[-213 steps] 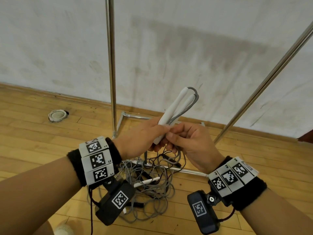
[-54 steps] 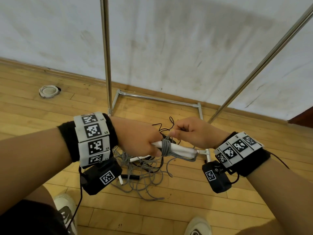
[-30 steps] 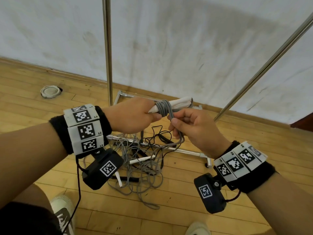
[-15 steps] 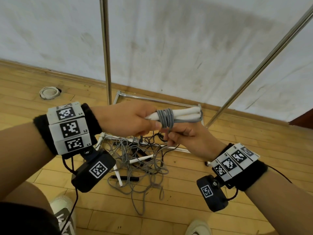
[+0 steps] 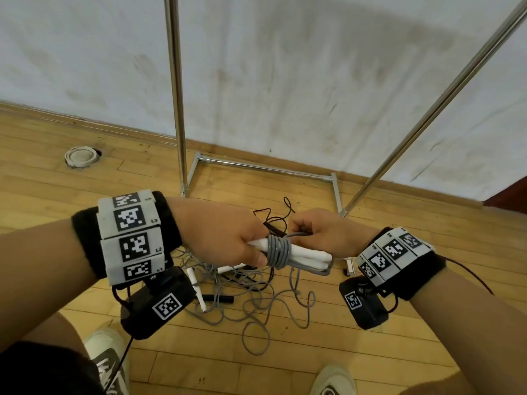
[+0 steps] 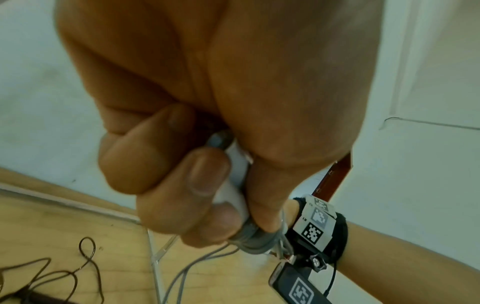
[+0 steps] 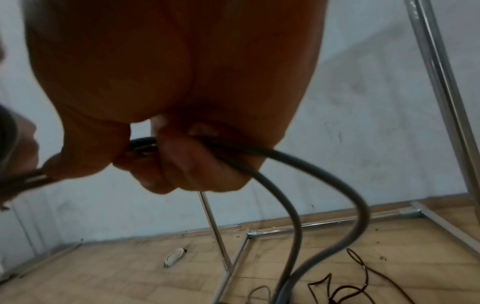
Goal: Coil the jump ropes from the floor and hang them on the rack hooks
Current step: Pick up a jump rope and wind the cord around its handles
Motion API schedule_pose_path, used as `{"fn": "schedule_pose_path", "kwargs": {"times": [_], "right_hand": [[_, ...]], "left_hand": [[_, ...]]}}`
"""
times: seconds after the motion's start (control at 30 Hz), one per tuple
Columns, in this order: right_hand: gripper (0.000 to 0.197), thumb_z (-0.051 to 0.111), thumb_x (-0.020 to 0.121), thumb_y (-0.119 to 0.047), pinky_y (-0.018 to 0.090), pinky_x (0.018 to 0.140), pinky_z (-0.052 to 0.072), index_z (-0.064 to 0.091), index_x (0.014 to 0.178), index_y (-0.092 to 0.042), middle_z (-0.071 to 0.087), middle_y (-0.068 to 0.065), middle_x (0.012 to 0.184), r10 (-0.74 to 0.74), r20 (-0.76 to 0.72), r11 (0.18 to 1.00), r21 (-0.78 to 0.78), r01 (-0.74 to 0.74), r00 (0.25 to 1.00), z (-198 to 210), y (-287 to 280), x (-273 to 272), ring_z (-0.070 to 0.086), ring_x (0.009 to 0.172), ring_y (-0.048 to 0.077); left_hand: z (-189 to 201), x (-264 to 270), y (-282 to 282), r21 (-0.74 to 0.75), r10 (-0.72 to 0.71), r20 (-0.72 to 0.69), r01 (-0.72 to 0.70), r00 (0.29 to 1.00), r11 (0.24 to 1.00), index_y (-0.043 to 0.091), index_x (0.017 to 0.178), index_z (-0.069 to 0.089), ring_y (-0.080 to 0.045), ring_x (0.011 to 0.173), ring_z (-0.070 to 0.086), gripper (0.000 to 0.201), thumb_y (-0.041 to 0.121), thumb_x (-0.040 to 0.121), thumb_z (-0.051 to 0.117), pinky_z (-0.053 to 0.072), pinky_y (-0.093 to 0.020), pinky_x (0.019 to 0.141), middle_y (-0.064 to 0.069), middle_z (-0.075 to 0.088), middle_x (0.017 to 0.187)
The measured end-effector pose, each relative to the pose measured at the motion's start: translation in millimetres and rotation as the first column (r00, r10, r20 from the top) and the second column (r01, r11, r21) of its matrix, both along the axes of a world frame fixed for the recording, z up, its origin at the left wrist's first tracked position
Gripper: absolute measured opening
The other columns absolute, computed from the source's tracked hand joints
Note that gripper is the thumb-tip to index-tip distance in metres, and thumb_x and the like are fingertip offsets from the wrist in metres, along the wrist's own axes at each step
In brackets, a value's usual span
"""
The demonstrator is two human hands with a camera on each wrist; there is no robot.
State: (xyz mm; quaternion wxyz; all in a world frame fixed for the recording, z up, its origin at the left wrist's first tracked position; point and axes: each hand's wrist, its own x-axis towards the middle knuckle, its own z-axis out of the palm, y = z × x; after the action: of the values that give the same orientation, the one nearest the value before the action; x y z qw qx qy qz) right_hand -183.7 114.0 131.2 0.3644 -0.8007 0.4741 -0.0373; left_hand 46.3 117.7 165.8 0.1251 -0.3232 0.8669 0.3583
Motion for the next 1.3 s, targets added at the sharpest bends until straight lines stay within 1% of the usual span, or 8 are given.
{"fn": "schedule_pose_path", "kwargs": {"times": [0.07, 0.27, 0.5, 0.73, 0.9, 1.13, 1.23, 1.3], "right_hand": [[0.028, 0.067, 0.091, -0.029, 0.029, 0.057, 0.036, 0.057, 0.077, -0.008, 0.051, 0.003, 0.065, -0.03, 0.036, 1.0, 0.011, 0.029, 0.999, 3, -3, 0, 0.041, 0.059, 0.012], [0.027, 0.057, 0.097, -0.02, 0.014, 0.045, 0.033, 0.063, 0.075, -0.005, 0.052, -0.004, 0.056, -0.199, 0.196, 0.979, 0.085, 0.186, 0.96, 18, -2, 12, 0.04, 0.045, 0.005], [0.01, 0.06, 0.095, -0.014, 0.019, 0.045, 0.044, 0.063, 0.085, -0.012, 0.065, -0.002, 0.061, -0.326, 0.281, 0.943, 0.037, 0.33, 0.903, 26, 1, 19, 0.056, 0.05, 0.009], [0.022, 0.057, 0.098, -0.029, 0.026, 0.04, 0.046, 0.059, 0.083, -0.013, 0.068, 0.004, 0.059, -0.456, 0.503, 0.857, 0.026, 0.515, 0.734, 7, 16, 38, 0.058, 0.042, 0.014], [0.013, 0.052, 0.098, -0.003, 0.04, 0.056, 0.057, 0.063, 0.097, -0.01, 0.069, 0.002, 0.071, -0.433, 0.632, 0.876, 0.126, 0.466, 0.643, 0, 21, 35, 0.063, 0.057, 0.019], [0.021, 0.057, 0.098, -0.024, 0.025, 0.045, 0.042, 0.074, 0.089, -0.016, 0.067, 0.005, 0.062, -0.409, 0.549, 0.894, 0.081, 0.441, 0.729, -5, 22, 27, 0.052, 0.045, 0.012], [0.03, 0.053, 0.095, -0.04, 0.034, 0.051, 0.044, 0.074, 0.091, -0.02, 0.062, -0.001, 0.059, -0.323, 0.482, 0.927, -0.011, 0.374, 0.814, -7, 21, 25, 0.052, 0.051, 0.014], [0.027, 0.051, 0.101, -0.029, 0.024, 0.057, 0.043, 0.073, 0.098, -0.014, 0.06, -0.012, 0.062, -0.258, 0.465, 0.95, -0.039, 0.311, 0.847, -9, 19, 23, 0.051, 0.055, 0.002]], "left_hand": [[-3, -3, -1, -0.014, 0.004, 0.032, -0.003, 0.999, 1.0, 0.021, 0.087, 0.056, -0.009, 0.057, 0.044, 0.025, 0.043, 0.098, 0.05, 0.041, -0.026, 0.058, 0.006, 0.053, 0.07], [-12, -7, -10, -0.126, 0.115, 0.128, -0.099, 0.985, 0.987, 0.022, 0.087, 0.056, -0.012, 0.061, 0.051, 0.025, 0.041, 0.1, 0.047, 0.045, -0.027, 0.059, 0.002, 0.06, 0.077], [-14, -4, -25, -0.255, 0.303, 0.001, -0.293, 0.953, 0.922, 0.024, 0.081, 0.051, -0.014, 0.063, 0.054, 0.025, 0.04, 0.1, 0.047, 0.046, -0.03, 0.057, 0.0, 0.059, 0.077], [-6, 5, -34, -0.184, 0.418, -0.255, -0.468, 0.872, 0.864, 0.022, 0.074, 0.053, -0.008, 0.049, 0.047, 0.03, 0.039, 0.098, 0.052, 0.039, -0.026, 0.05, 0.005, 0.055, 0.062], [-4, 10, -33, 0.036, 0.485, -0.366, -0.509, 0.794, 0.86, 0.018, 0.078, 0.058, -0.009, 0.05, 0.05, 0.025, 0.035, 0.097, 0.055, 0.046, -0.03, 0.053, 0.008, 0.056, 0.056], [2, 16, -28, 0.104, 0.431, -0.377, -0.425, 0.819, 0.899, 0.021, 0.076, 0.056, -0.009, 0.048, 0.049, 0.024, 0.03, 0.099, 0.054, 0.042, -0.025, 0.05, 0.009, 0.055, 0.053], [5, 19, -25, 0.103, 0.411, -0.372, -0.403, 0.832, 0.909, 0.023, 0.076, 0.056, -0.008, 0.048, 0.05, 0.023, 0.03, 0.098, 0.055, 0.043, -0.022, 0.049, 0.008, 0.057, 0.054], [7, 21, -23, 0.121, 0.405, -0.373, -0.389, 0.835, 0.913, 0.023, 0.077, 0.057, -0.009, 0.049, 0.05, 0.022, 0.03, 0.098, 0.056, 0.043, -0.023, 0.05, 0.007, 0.057, 0.055]]}}
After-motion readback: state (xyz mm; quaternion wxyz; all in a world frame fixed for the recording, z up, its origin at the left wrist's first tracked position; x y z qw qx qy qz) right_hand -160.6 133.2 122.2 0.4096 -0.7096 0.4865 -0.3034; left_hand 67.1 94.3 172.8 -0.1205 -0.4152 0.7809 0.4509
